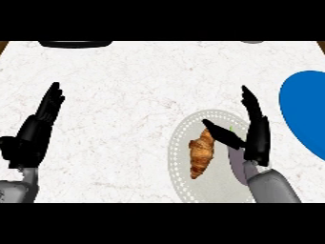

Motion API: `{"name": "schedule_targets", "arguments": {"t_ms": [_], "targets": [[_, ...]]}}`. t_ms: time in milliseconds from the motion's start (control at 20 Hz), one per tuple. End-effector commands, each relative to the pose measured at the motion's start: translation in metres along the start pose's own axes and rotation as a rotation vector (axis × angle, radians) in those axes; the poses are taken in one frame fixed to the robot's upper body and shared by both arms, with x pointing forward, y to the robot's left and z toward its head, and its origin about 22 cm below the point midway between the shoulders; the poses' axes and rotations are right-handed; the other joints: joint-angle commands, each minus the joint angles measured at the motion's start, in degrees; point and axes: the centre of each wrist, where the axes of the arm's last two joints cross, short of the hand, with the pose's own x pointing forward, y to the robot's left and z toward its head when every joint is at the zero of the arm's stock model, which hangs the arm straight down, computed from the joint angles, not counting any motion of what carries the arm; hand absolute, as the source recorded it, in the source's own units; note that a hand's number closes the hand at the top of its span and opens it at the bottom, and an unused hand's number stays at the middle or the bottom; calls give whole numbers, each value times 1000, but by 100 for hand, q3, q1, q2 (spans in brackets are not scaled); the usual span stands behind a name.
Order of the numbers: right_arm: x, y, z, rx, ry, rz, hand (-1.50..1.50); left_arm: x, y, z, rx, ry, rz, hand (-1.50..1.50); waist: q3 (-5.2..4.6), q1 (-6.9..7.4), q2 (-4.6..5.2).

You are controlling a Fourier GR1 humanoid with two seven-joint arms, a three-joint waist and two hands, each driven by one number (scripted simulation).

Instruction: Pick the croissant from the placemat and place it in the plate

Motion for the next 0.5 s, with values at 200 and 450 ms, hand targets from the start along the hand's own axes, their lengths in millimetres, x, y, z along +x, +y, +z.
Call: {"name": "schedule_targets", "arguments": {"t_ms": [200, 450], "targets": [[-30, 75, 48, -196, -12, 247, -150, 8, -11, -14, -48, 70, -7, 0, 31, 29, -140], [5, 81, 19, -248, -76, 356, -150, -2, -11, -17, -12, 84, -27, 0, 24, -82, -178]]}}
